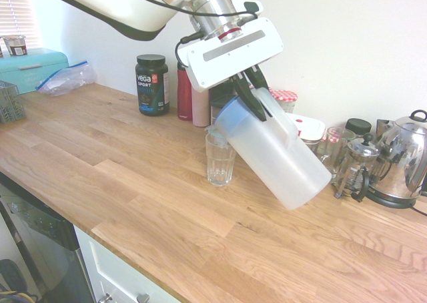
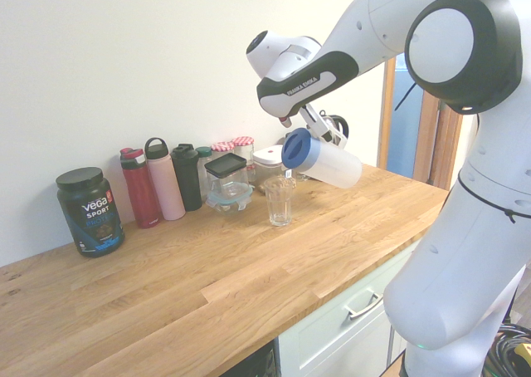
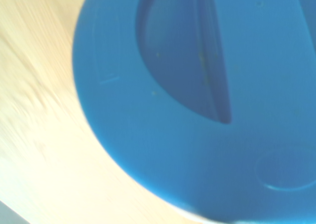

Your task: Pour me some water

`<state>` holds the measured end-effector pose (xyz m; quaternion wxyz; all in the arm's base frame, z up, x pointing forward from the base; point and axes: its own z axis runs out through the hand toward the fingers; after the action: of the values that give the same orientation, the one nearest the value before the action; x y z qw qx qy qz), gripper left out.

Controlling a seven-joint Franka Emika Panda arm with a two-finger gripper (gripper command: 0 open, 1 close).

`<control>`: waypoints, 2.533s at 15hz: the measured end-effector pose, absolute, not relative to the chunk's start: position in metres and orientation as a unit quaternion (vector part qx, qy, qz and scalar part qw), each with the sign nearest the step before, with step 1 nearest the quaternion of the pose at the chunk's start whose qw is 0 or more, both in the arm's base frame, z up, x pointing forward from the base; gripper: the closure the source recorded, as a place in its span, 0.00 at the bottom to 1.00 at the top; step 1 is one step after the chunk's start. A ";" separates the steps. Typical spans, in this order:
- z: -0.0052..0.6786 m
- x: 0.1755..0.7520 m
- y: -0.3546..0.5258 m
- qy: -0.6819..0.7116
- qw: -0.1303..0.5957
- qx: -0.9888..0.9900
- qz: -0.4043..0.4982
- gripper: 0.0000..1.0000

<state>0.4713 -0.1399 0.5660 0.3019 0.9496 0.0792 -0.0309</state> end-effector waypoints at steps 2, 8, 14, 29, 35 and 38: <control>0.616 0.458 -0.140 0.057 0.243 0.968 -0.009 1.00; 0.761 0.405 -0.079 -0.029 0.076 0.995 0.052 1.00; 0.686 0.434 0.089 -0.171 -0.031 0.981 0.081 1.00; 0.524 0.427 0.224 -0.362 -0.113 0.907 0.185 1.00; 0.513 0.436 0.236 -0.346 -0.110 0.915 0.177 1.00; 0.502 0.443 0.239 -0.345 -0.108 0.915 0.180 1.00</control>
<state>0.4428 0.2392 0.5021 -0.1083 0.9148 -0.3449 0.1803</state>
